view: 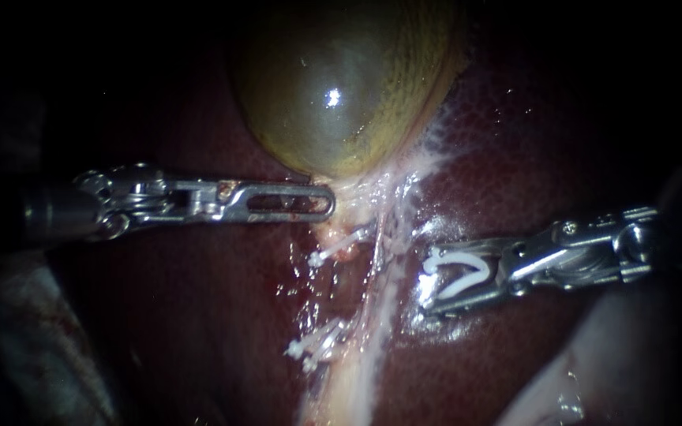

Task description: Clipping first clip right tube

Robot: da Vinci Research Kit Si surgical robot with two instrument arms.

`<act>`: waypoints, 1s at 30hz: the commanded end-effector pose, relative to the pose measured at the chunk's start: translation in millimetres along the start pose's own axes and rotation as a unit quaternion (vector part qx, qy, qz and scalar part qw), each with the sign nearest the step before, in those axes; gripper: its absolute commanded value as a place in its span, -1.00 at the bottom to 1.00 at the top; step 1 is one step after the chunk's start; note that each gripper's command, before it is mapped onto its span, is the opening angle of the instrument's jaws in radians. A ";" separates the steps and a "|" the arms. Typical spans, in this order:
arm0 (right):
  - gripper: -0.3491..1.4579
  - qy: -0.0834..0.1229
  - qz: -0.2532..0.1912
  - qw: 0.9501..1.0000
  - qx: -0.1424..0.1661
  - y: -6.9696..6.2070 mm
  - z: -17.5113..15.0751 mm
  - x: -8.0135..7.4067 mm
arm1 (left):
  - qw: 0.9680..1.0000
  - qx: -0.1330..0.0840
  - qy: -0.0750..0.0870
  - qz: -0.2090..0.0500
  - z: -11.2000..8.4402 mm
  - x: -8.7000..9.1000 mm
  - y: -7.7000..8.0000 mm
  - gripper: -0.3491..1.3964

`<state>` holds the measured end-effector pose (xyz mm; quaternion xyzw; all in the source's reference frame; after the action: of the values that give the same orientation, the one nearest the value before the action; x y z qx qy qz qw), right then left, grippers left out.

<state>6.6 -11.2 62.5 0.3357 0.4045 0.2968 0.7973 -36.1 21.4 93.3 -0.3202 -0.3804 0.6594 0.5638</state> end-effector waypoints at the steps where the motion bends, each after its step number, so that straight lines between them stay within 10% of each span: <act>1: 0.04 0.000 0.000 1.000 0.000 0.0 0.1 0.0 | 1.000 -0.001 -0.001 0.000 -0.4 0.0 0.1 -1.00; 30: 0.02 0.004 0.086 0.996 0.014 0.5 5.0 1.0 | 1.000 -0.007 -0.012 -0.008 -7.3 -1.7 4.3 -1.00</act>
<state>11.5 -11.7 64.8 0.3815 0.3805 0.3622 0.7606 -31.7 20.4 85.9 -0.3130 -0.3944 0.6560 0.5622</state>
